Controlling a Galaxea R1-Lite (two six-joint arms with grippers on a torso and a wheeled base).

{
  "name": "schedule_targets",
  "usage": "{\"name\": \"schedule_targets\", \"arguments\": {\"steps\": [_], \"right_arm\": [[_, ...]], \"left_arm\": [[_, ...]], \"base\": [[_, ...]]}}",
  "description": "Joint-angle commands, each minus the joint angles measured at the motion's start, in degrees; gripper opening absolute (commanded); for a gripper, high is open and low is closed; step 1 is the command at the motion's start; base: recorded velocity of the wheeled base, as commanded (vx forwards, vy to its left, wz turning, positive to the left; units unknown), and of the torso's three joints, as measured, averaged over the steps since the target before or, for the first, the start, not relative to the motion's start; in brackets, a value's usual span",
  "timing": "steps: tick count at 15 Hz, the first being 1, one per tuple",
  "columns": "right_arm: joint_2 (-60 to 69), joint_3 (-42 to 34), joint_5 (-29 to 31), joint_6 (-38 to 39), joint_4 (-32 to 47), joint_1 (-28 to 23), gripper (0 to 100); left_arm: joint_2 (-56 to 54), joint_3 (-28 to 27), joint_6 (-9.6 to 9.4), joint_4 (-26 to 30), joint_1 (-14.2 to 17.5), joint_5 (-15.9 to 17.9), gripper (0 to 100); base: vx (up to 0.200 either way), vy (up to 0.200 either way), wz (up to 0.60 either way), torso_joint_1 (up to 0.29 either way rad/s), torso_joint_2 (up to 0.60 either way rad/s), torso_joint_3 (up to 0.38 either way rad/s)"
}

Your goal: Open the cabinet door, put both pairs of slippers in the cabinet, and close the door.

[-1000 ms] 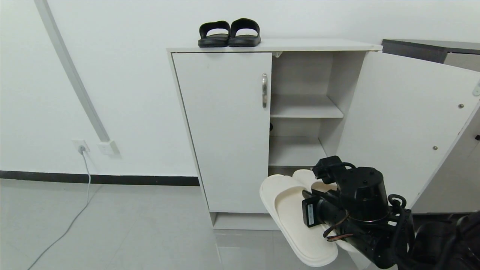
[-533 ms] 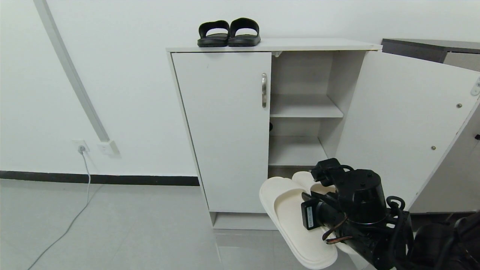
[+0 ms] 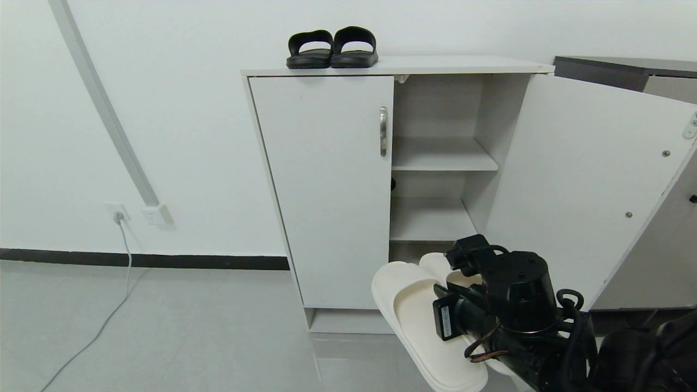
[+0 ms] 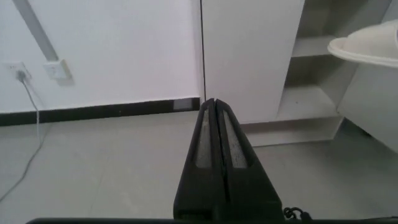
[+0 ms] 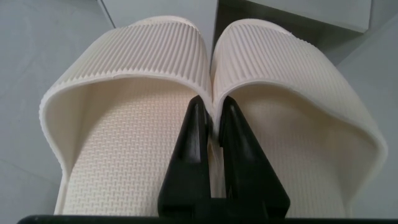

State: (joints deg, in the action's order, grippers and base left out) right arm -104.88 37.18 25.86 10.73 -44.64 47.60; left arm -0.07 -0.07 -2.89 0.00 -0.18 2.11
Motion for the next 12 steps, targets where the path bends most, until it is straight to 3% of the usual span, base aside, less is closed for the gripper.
{"name": "schedule_targets", "arguments": {"steps": [1,2,5,12], "right_arm": [[-0.59,0.00,0.07,-0.01,-0.36,0.21,0],[-0.77,-0.62,0.07,-0.27,-1.59,0.30,0],[-0.68,-0.79,0.16,-0.36,-1.94,0.47,0],[-5.87,6.24,10.09,2.46,-4.40,1.44,0]], "left_arm": [[0.07,0.07,1.04,0.00,0.01,-1.85,0],[0.07,-0.01,-0.27,0.09,0.01,-8.00,0],[0.07,0.07,3.06,0.09,0.01,-8.09,0],[0.07,0.07,2.98,0.00,0.01,-7.56,0]], "base": [[0.000,0.000,0.00,0.000,0.00,0.000],[0.000,0.000,0.00,0.000,0.00,0.000],[0.000,0.000,0.00,0.000,0.00,0.000],[0.000,0.000,0.00,0.000,0.00,0.000]]}}
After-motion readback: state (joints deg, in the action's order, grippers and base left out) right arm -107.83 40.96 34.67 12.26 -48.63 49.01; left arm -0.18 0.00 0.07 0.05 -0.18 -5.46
